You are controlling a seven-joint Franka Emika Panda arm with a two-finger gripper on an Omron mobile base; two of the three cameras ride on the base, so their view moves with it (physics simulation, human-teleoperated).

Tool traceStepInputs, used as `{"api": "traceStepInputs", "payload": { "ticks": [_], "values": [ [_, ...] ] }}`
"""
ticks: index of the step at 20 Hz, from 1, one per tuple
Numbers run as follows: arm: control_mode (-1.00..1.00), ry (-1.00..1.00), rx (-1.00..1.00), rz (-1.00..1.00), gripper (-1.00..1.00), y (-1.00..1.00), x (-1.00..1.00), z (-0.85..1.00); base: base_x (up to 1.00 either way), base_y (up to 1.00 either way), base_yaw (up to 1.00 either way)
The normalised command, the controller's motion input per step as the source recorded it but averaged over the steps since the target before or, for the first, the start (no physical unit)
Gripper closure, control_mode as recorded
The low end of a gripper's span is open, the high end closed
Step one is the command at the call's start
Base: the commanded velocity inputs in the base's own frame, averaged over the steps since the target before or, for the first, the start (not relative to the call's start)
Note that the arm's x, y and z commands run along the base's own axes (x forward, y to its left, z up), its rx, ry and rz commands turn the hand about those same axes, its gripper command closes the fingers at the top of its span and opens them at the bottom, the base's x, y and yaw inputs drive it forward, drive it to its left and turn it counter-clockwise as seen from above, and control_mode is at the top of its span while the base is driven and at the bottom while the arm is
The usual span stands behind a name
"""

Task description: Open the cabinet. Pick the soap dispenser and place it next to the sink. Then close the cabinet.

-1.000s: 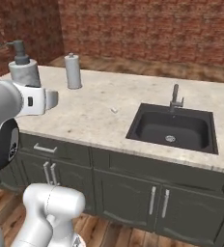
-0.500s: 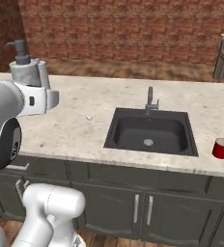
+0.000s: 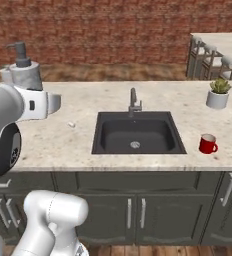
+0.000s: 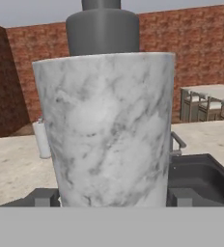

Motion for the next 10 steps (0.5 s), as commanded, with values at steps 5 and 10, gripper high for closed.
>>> {"api": "traceStepInputs", "payload": {
  "ticks": [5, 10],
  "values": [
    [1.0, 0.0, 0.0, 0.0, 1.0, 0.0, 0.0, 0.0, 0.53, 0.42, -0.14],
    [1.0, 0.0, 0.0, 0.0, 1.0, 0.0, 0.0, 0.0, 0.54, 0.17, -0.02]
  ]
}}
